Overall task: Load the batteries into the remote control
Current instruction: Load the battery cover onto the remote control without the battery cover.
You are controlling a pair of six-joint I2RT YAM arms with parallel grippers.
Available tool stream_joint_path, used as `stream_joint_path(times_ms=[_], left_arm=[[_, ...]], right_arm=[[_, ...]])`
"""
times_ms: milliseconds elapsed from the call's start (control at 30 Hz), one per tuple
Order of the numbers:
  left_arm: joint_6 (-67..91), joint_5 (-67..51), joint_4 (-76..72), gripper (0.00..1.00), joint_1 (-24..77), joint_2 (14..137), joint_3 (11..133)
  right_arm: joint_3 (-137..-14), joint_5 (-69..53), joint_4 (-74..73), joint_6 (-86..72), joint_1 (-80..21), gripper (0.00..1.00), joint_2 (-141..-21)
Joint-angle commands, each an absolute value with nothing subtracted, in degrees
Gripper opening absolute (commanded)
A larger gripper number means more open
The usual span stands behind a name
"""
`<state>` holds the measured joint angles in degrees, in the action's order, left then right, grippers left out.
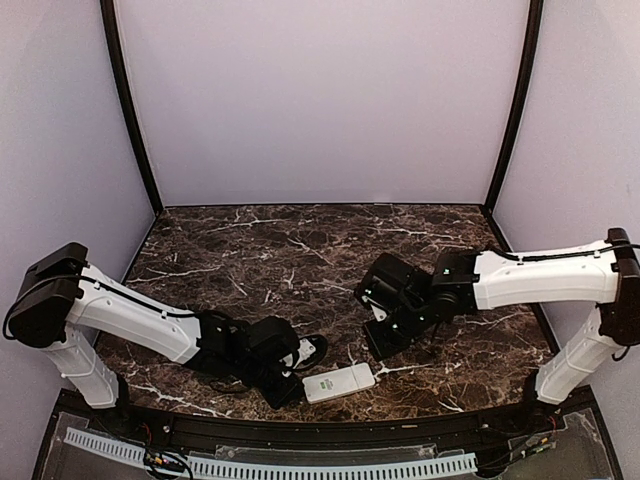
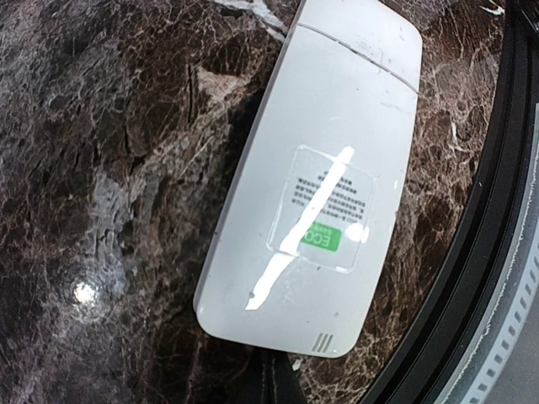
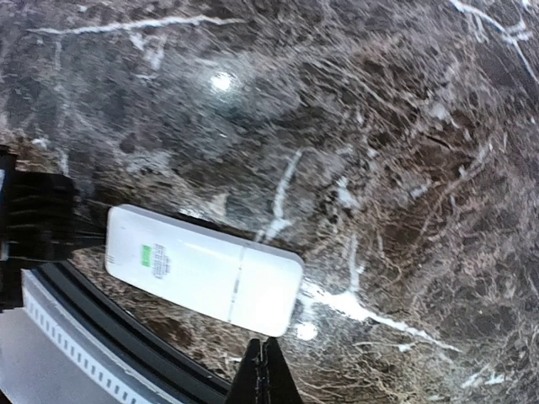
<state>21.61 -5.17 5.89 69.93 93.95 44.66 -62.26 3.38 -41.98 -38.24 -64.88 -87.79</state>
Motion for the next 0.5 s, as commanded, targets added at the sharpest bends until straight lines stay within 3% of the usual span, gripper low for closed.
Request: stream_joint_path(times_ms=[0,267,467], left_arm=[[20.74,-3.62,11.84,0.00,70.05,94.37,42.55],[20.66,-3.72,11.62,0.00,70.05,94.75,42.53],[20.57,-3.97,11.30,0.00,70.05,95.15,42.71]], right_arm=[[-61.38,-0.44,-35.35,-36.98,-64.99,0.00,-87.20],[-52.11,-6.38,-26.31,-41.44,-64.57,0.00,-95.20],[-54.41,-6.27,-29.38,-40.61,-64.59,0.00,-95.13]])
